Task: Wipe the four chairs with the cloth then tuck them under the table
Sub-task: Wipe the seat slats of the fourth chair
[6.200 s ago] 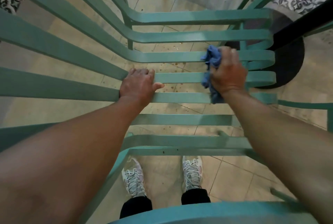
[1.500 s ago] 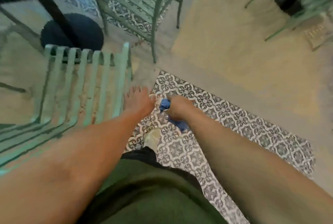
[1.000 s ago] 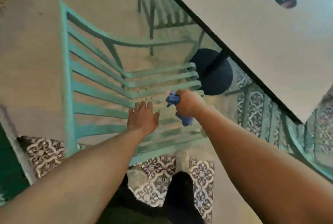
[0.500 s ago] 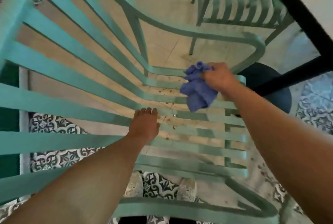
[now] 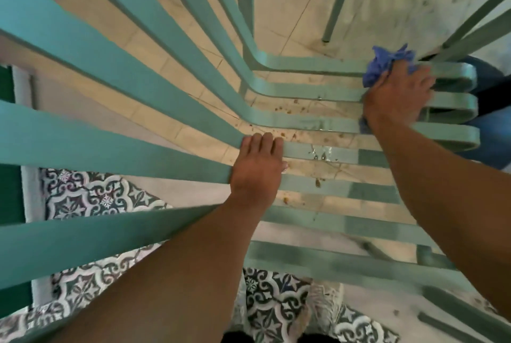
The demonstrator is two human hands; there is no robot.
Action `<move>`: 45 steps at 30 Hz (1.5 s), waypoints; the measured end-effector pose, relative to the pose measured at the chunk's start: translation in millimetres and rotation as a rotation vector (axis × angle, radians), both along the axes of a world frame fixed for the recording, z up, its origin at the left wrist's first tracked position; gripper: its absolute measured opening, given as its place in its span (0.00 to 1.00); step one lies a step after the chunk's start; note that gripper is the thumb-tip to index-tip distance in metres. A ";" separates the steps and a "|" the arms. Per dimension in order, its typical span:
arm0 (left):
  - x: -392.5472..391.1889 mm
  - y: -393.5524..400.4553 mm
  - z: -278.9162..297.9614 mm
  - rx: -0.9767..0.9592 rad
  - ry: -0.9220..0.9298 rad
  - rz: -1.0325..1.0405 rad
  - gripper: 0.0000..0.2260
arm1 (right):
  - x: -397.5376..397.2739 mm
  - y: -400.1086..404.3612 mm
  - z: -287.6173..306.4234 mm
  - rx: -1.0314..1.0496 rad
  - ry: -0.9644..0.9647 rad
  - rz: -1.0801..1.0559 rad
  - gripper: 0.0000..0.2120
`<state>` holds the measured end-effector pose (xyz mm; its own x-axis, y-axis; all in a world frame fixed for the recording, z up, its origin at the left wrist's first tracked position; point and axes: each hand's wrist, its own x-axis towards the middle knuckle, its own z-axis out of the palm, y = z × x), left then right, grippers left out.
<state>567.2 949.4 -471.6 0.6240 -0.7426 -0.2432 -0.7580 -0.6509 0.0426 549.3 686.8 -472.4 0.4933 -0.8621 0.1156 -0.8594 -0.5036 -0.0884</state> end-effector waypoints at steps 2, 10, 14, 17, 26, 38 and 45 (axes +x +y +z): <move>1.8 -4.3 -4.2 -0.031 -0.007 0.004 0.19 | 30.2 32.4 -4.1 0.043 -0.030 0.130 0.17; 8.0 -9.5 -4.5 0.012 -0.025 -0.023 0.19 | 91.0 108.8 -7.3 0.243 -0.068 0.611 0.17; 8.4 -10.1 -0.2 -0.005 0.043 0.008 0.19 | -27.8 -20.3 0.7 0.078 -0.005 0.273 0.16; 4.6 -13.3 -1.8 0.001 0.046 -0.027 0.19 | -102.6 -86.5 25.6 0.060 -0.006 -0.116 0.19; -0.8 0.7 -9.5 -0.081 0.071 0.020 0.21 | 64.5 172.3 10.3 0.421 -0.172 0.355 0.17; 5.9 -10.4 -7.6 -0.052 0.069 -0.031 0.18 | -153.1 -6.9 44.6 0.226 -0.073 -0.292 0.17; 8.7 -7.5 -9.6 0.077 0.015 -0.121 0.12 | 0.6 167.3 13.2 0.533 -0.037 0.331 0.15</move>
